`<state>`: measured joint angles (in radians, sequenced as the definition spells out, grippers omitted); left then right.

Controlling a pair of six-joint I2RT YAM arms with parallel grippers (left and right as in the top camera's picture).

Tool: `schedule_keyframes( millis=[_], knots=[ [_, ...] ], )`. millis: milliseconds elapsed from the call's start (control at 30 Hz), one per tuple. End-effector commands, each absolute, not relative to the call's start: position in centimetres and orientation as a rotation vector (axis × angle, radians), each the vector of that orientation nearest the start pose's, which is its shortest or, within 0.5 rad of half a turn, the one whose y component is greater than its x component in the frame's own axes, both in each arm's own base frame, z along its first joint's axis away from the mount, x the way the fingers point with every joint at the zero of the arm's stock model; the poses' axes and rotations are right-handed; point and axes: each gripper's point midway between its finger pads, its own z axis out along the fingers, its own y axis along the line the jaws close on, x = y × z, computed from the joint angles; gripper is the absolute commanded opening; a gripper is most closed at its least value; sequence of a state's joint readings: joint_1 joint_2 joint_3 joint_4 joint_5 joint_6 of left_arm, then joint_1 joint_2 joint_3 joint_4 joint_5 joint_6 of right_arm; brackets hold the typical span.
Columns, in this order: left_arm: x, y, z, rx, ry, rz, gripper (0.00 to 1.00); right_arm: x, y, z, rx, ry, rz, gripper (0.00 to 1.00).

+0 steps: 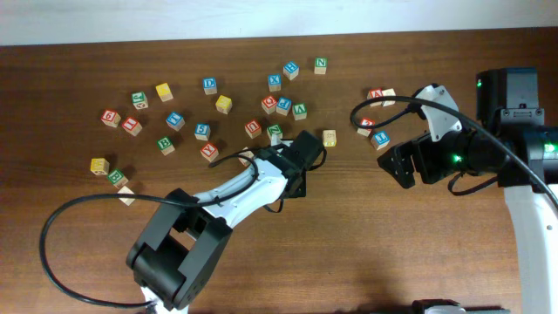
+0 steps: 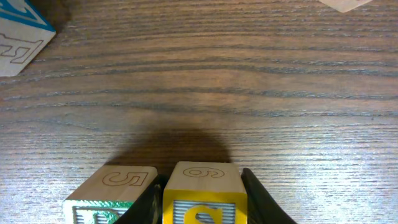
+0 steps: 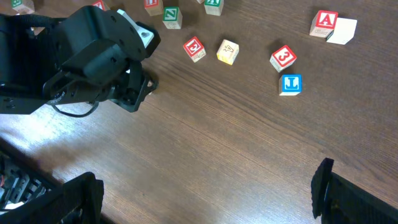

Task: Spell out RSS
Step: 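Carry the yellow S block and place it right of the R block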

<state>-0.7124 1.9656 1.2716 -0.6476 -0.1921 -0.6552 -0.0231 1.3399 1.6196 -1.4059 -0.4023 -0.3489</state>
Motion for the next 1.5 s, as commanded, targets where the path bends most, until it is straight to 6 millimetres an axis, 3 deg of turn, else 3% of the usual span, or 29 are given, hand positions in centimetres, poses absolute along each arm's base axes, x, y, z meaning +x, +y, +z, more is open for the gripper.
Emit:
schedule_keyframes(
  millis=[0,967,1067,1133,1200,1333,1400,1433,1467],
  knots=[
    [32.6,-23.8,0.9,0.046,2.840,0.025,0.31,28.0,6.2,28.9,-0.555,2.532,0.420,0.98],
    [34.2,-24.5,1.7,0.071,2.772,0.005,0.39,28.0,6.2,28.9,-0.555,2.532,0.420,0.98],
    [34.5,-24.4,1.8,0.065,2.753,0.019,0.47,28.0,6.2,28.9,-0.555,2.532,0.420,0.98],
    [35.0,-24.7,2.1,0.121,2.729,0.015,0.67,28.0,6.2,28.9,-0.555,2.532,0.420,0.98],
    [35.8,-25.4,2.8,0.170,2.699,-0.003,0.70,28.0,6.2,28.9,-0.555,2.532,0.420,0.99],
    [38.0,-27.1,6.0,0.230,2.619,-0.042,0.66,28.0,6.2,28.9,-0.555,2.532,0.420,0.98],
    [39.2,-26.4,8.4,0.209,2.578,0.052,0.51,28.0,6.2,28.9,-0.555,2.532,0.420,0.98],
    [39.4,-25.8,9.1,0.200,2.577,0.090,0.12,28.0,6.2,28.9,-0.555,2.532,0.420,0.98],
    [39.4,-25.2,9.7,0.187,2.589,0.105,0.00,28.0,6.2,28.9,-0.555,2.532,0.420,0.98]
  ],
)
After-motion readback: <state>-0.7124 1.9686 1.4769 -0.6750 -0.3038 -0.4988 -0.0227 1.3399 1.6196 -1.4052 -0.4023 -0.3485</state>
